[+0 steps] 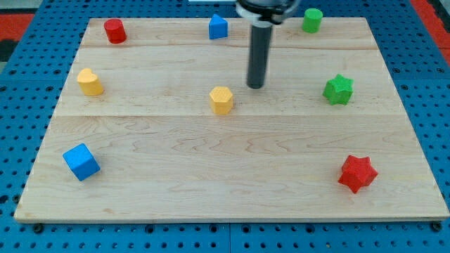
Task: Move the yellow hexagon to the bottom center of the board
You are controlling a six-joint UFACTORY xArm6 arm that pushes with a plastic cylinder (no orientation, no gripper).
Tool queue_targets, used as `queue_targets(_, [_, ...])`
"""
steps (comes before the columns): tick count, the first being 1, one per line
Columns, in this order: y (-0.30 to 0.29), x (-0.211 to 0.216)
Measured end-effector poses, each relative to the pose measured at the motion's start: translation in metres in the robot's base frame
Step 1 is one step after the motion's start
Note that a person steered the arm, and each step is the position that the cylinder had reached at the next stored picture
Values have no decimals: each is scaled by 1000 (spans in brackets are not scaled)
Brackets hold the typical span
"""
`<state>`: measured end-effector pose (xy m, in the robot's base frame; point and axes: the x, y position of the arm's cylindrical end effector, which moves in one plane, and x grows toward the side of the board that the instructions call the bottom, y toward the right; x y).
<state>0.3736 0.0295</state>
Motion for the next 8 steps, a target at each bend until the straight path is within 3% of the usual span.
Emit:
queue_targets(1, [-30, 5])
queue_targets(3, [-45, 59])
queue_targets(4, [-73, 35])
queue_targets(6, [-66, 110])
queue_targets(7, [-59, 117])
queue_targets(8, [-25, 96])
